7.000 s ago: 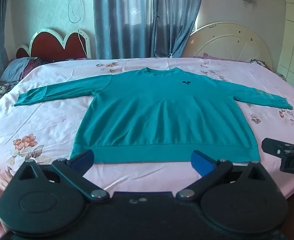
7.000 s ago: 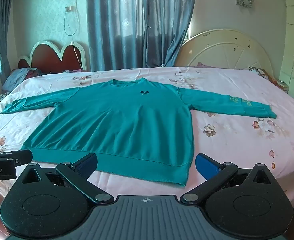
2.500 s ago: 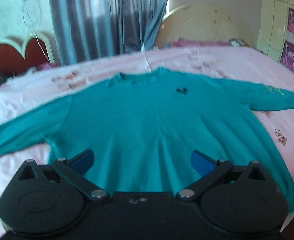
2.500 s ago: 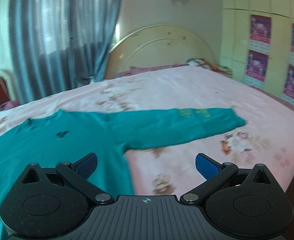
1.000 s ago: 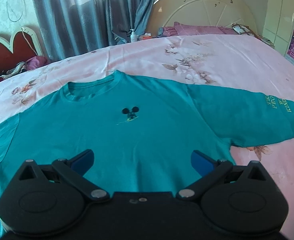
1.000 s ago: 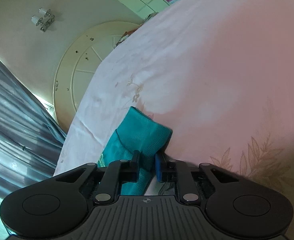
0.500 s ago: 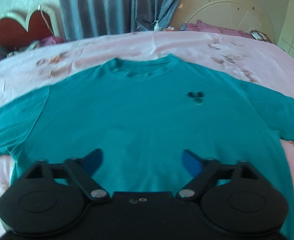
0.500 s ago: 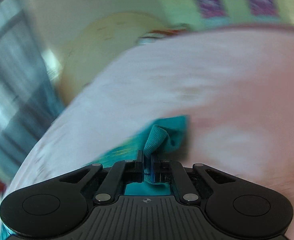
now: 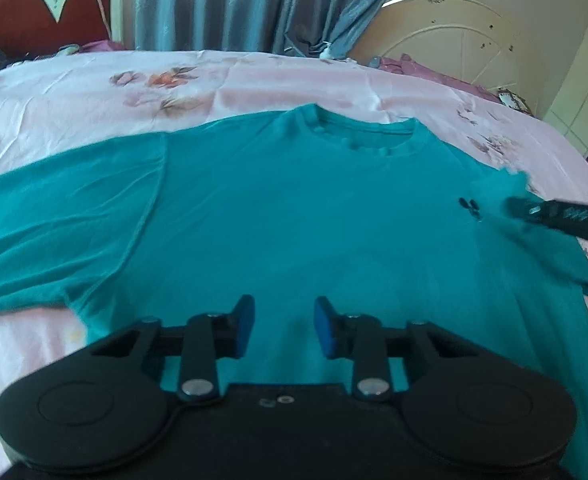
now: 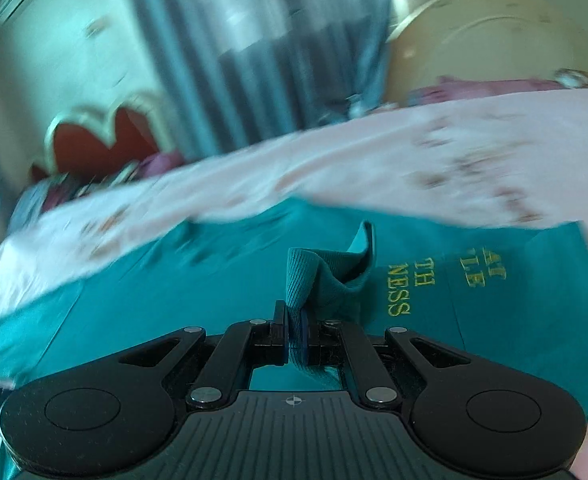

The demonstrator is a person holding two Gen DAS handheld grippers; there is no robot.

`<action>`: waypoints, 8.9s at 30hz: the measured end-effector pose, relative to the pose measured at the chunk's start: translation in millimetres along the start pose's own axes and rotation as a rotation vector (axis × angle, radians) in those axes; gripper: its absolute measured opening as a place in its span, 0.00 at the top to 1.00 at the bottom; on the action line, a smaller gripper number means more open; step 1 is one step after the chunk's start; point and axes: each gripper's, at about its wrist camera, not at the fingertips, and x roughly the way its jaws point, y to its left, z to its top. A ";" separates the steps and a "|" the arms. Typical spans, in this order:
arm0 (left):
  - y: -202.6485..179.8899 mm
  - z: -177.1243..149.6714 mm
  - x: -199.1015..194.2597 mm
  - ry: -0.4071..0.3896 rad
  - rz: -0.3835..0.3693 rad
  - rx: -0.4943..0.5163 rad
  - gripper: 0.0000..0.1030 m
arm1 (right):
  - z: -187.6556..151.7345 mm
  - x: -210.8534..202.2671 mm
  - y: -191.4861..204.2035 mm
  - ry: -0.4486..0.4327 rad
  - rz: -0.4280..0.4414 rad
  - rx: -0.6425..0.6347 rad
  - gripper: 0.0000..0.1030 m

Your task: Fold small clothes

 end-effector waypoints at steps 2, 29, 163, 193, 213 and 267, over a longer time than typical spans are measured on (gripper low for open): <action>9.9 -1.8 0.3 0.001 -0.011 -0.024 0.71 | -11.0 21.7 14.9 0.026 0.012 -0.057 0.96; -92.0 45.0 96.7 0.027 -0.248 -0.029 0.87 | -63.2 -61.2 -137.2 0.008 -0.397 0.134 0.73; -142.4 59.8 100.4 -0.156 0.031 0.229 0.29 | 41.6 27.8 -172.8 0.072 -0.257 -0.092 0.90; -82.2 11.5 50.6 -0.074 -0.069 0.094 0.22 | -23.9 -33.2 -93.7 0.139 -0.181 -0.121 0.90; 303.3 -82.3 -95.0 -0.332 0.259 -0.770 0.63 | -19.6 13.7 79.1 0.055 -0.113 -0.011 0.42; 48.9 -39.8 -26.5 -0.178 0.003 0.018 0.54 | -20.6 19.0 -14.5 0.112 0.161 0.515 0.42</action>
